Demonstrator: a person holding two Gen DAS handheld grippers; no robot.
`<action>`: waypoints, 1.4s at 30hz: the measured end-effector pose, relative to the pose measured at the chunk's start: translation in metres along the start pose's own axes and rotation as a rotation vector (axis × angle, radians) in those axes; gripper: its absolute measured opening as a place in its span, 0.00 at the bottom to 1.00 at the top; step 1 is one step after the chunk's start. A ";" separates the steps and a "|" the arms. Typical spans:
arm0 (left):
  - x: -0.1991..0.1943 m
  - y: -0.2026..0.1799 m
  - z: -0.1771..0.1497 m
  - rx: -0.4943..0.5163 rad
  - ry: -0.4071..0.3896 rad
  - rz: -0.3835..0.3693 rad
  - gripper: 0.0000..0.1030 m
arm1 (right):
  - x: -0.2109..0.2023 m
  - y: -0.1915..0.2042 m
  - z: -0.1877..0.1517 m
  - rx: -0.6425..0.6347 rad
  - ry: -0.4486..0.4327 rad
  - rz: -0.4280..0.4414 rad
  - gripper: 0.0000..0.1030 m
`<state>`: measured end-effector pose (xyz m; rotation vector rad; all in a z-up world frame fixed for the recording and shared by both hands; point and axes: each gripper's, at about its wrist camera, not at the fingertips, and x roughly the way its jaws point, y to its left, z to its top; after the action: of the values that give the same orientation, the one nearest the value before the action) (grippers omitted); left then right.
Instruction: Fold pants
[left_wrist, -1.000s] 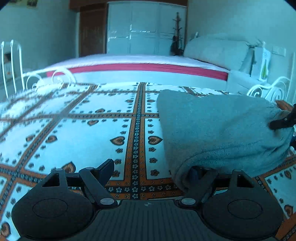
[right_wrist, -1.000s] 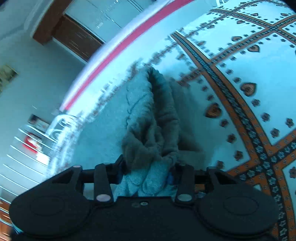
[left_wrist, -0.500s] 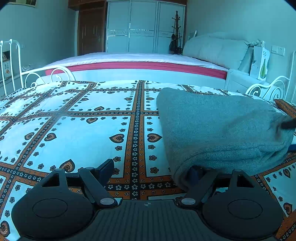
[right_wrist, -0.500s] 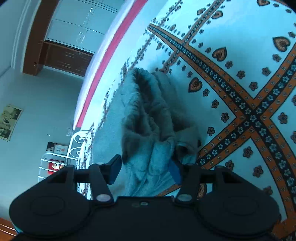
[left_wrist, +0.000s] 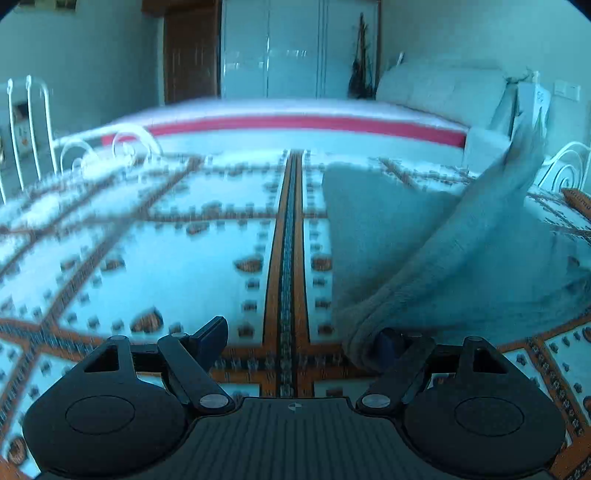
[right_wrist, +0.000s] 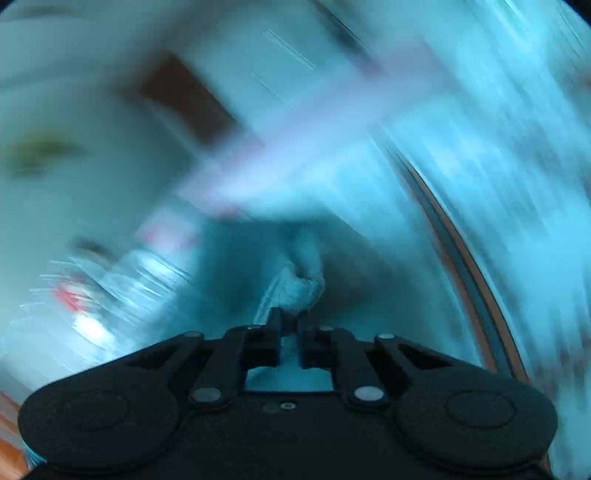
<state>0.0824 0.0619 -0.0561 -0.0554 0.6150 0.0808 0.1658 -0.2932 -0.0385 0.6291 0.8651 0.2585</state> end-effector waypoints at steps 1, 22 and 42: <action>-0.001 0.000 0.001 -0.008 -0.005 -0.008 0.78 | 0.012 -0.028 -0.005 0.144 0.066 -0.010 0.00; 0.000 0.002 0.001 -0.030 0.023 -0.009 0.79 | 0.009 0.017 -0.002 0.011 -0.061 0.084 0.21; -0.002 -0.001 0.000 0.029 0.024 -0.020 0.84 | -0.015 -0.034 -0.020 0.215 -0.008 0.053 0.23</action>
<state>0.0810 0.0610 -0.0553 -0.0344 0.6391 0.0515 0.1394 -0.3186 -0.0590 0.8538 0.8761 0.2118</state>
